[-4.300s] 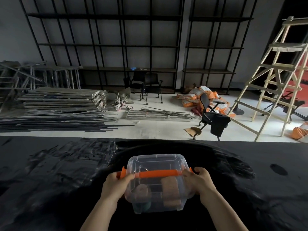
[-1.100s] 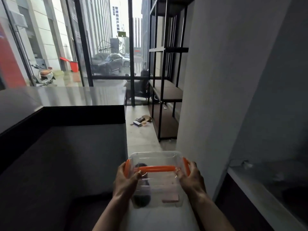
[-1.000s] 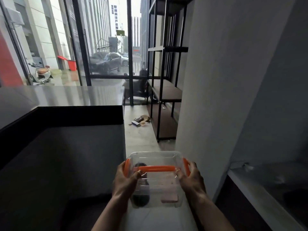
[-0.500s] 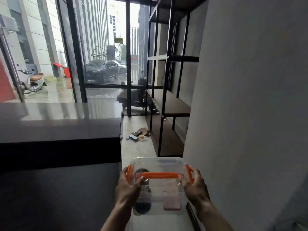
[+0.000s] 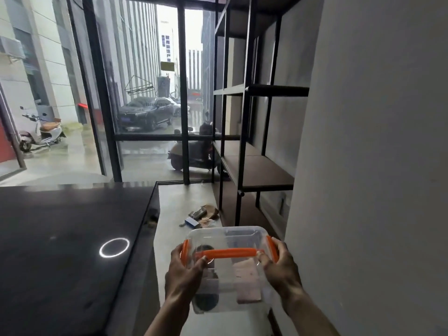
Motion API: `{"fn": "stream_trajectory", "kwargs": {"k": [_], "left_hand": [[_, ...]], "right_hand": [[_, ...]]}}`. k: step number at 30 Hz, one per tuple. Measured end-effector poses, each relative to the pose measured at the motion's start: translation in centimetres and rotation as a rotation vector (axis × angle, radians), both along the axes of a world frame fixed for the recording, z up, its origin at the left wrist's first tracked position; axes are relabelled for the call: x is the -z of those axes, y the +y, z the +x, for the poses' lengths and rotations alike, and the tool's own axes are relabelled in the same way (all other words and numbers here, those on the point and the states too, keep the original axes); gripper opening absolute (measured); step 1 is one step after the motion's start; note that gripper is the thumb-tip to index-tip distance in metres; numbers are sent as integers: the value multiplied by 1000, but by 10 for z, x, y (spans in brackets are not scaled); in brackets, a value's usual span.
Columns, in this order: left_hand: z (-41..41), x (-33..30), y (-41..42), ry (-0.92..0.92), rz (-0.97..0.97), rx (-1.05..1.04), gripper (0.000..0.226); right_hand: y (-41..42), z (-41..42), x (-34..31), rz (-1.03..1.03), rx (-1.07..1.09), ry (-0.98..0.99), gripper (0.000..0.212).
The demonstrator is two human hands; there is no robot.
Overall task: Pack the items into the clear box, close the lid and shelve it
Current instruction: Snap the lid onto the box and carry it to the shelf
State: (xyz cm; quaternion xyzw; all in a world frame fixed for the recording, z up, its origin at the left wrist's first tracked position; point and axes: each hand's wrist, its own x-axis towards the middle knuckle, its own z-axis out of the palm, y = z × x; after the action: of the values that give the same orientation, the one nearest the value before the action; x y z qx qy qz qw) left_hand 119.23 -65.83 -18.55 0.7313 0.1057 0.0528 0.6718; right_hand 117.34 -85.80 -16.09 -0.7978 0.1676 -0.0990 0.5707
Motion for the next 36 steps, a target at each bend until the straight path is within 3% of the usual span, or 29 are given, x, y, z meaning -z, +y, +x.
{"fn": "stream_trajectory", "kwargs": {"k": [13,21,30,36], "left_hand": [[362,-2,-9,4,5,-193,83],[592,24,25,-7,-4,-232,81],[870,-3,96,24,32,-237,91],[1034,5,110,27,50,-213,83]], "right_hand": [[-18,391,-8,0,-193,-34,61],[22,629,14,-18,-241,-60,58],[90,909,-5,56,-222,-56,57],[104,1069,6,78,-204,-46,56]]}}
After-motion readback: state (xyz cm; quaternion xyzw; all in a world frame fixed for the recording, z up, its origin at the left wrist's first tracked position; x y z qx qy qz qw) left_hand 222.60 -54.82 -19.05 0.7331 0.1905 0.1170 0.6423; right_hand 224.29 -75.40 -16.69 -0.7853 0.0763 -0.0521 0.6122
